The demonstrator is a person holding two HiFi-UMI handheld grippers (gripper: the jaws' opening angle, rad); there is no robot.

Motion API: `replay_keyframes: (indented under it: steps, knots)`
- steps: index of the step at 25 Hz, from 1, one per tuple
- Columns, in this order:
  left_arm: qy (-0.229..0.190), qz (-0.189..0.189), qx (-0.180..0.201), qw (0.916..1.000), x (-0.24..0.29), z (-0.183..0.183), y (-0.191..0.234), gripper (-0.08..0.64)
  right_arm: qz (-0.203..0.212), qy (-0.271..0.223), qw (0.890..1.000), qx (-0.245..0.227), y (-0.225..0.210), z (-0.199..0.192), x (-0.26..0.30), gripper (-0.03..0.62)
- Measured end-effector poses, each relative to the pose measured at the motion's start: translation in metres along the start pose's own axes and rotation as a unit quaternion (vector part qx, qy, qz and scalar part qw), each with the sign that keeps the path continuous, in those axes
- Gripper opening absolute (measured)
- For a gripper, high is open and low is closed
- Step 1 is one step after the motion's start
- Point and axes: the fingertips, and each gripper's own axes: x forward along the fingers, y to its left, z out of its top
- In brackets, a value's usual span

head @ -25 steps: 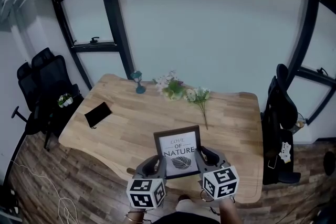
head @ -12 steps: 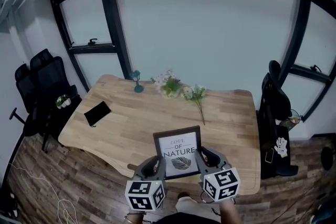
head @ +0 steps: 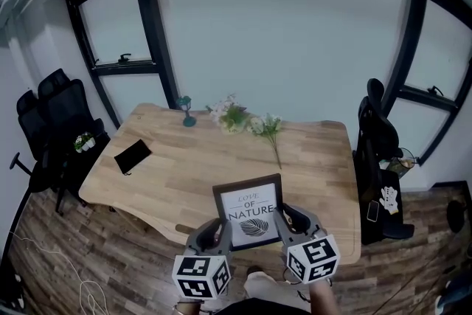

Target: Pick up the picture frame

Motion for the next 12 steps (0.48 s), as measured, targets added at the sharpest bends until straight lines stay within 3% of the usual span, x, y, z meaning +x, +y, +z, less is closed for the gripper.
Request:
replay_keyframes:
  steps: [12]
  knots:
    - [-0.008, -0.006, 0.001, 1.0, -0.011, 0.0, -0.02, 0.071, -0.002, -0.01, 1.0, -0.014, -0.003, 0.007, -0.024, 0.072]
